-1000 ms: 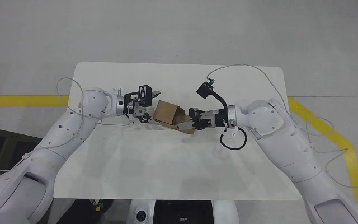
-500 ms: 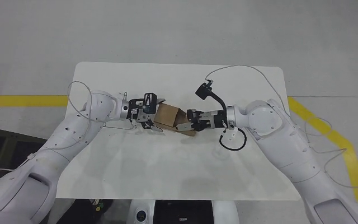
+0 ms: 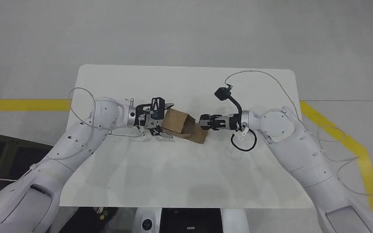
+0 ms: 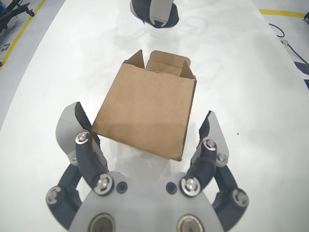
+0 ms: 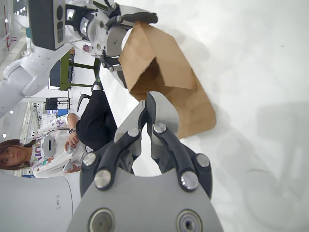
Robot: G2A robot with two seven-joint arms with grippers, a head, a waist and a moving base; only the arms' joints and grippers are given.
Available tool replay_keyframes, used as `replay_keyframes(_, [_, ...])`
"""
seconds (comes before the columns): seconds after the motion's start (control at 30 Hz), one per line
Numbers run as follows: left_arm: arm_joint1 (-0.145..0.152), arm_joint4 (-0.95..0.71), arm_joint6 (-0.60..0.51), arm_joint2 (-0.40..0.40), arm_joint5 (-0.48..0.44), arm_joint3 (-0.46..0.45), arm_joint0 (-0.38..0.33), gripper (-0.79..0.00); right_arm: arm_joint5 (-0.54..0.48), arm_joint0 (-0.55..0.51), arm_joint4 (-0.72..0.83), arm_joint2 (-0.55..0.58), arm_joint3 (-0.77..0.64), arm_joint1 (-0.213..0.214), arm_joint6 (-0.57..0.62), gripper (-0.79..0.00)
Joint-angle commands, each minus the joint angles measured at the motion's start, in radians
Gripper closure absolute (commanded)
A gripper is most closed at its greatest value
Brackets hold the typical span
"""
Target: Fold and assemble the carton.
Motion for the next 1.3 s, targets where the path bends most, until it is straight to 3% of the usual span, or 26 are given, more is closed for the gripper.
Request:
replay_keyframes(0.0, [-0.001, -0.010, -0.017, -0.004, 0.000, -0.006, 0.006, -0.785, -0.003, 0.016, 0.001, -0.010, 0.032, -0.005, 0.000, 0.000])
replay_keyframes(0.7, [-0.009, -0.067, -0.115, -0.052, 0.016, -0.044, 0.048, -0.785, -0.028, 0.171, 0.105, -0.214, 0.252, -0.120, 0.038, 0.000])
replay_keyframes(1.27, [-0.010, -0.056, -0.129, -0.084, 0.004, -0.063, 0.072, -0.785, -0.111, 0.246, 0.203, -0.285, 0.430, -0.204, 0.062, 0.000])
